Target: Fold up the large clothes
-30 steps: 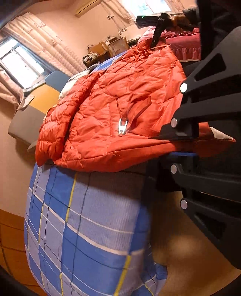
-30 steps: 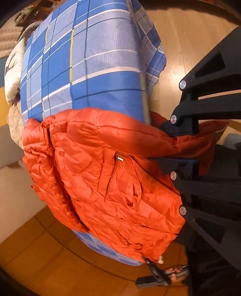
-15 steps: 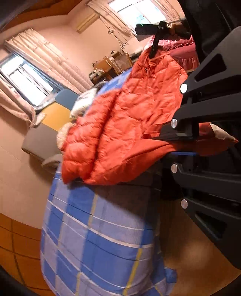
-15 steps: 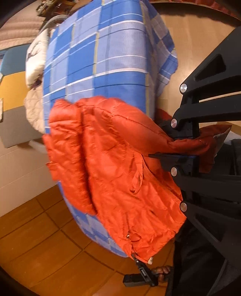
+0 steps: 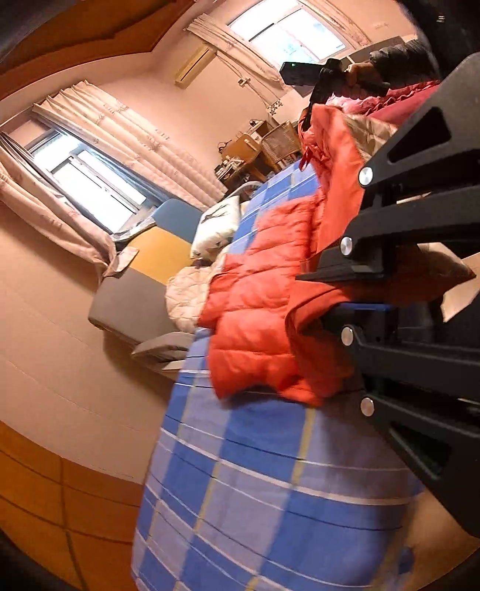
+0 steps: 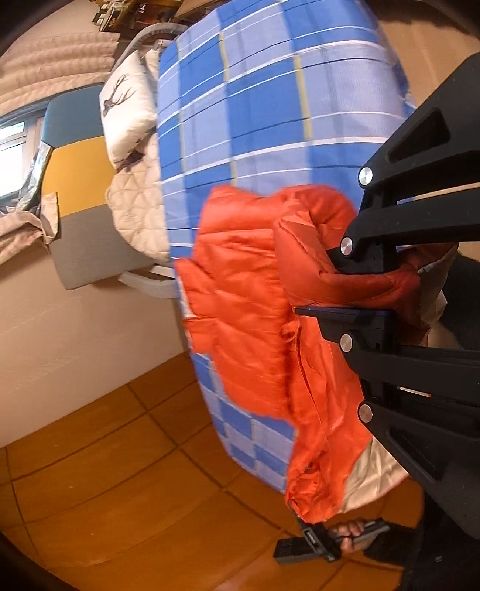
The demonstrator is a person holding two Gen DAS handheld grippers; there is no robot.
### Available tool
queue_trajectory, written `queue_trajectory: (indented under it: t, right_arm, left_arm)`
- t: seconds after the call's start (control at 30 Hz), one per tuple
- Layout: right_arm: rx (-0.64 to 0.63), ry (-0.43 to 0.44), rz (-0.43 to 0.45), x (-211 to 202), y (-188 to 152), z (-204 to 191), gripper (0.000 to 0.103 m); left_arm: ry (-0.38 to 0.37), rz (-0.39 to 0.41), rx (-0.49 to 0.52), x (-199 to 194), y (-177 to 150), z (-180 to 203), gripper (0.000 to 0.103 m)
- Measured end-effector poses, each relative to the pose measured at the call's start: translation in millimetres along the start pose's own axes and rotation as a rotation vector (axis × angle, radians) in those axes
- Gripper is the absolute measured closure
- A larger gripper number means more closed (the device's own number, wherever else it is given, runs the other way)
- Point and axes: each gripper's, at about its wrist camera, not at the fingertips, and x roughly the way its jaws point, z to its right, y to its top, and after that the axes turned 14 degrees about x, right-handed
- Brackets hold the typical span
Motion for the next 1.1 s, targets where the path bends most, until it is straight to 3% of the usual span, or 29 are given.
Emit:
queue_trajectory:
  t: [0.4, 0.73, 0.83, 0.9, 0.93, 0.97, 1.0, 1.03, 1.1]
  right_arm:
    - [0.116, -0.035, -0.046, 100.0, 87.6, 22.1, 0.093]
    - [0.265, -0.078, -0.123, 180.2, 120.2, 58.5, 0.092]
    - [0.31, -0.033, -0.127, 187.8, 125.5, 64.7, 0.08]
    - [0.372, 0.025, -0.129, 187.7, 129.2, 70.5, 0.062]
    - [0.397, 0.054, -0.126, 186.5, 131.0, 72.6, 0.057]
    - [0.43, 0.096, -0.122, 185.1, 132.6, 75.1, 0.043]
    - [0.459, 0.12, -0.112, 182.1, 134.1, 76.9, 0.034]
    - [0.494, 0.143, -0.095, 178.8, 135.9, 80.1, 0.033]
    - [0.518, 0.168, -0.081, 175.5, 137.9, 81.7, 0.029]
  left_arm:
    - [0.058, -0.075, -0.021, 107.8, 80.8, -48.4, 0.095]
    - [0.134, -0.192, -0.133, 196.5, 96.4, -99.0, 0.095]
    - [0.134, -0.214, -0.169, 208.1, 97.1, -107.0, 0.092]
    - [0.139, -0.224, -0.176, 211.1, 98.8, -110.3, 0.088]
    - [0.136, -0.227, -0.179, 211.7, 99.0, -111.6, 0.087]
    - [0.131, -0.228, -0.186, 211.7, 99.2, -112.9, 0.085]
    - [0.122, -0.228, -0.198, 210.9, 99.2, -114.4, 0.08]
    - [0.113, -0.223, -0.208, 209.4, 98.9, -116.1, 0.075]
    - [0.088, -0.185, -0.241, 200.9, 99.1, -119.1, 0.052]
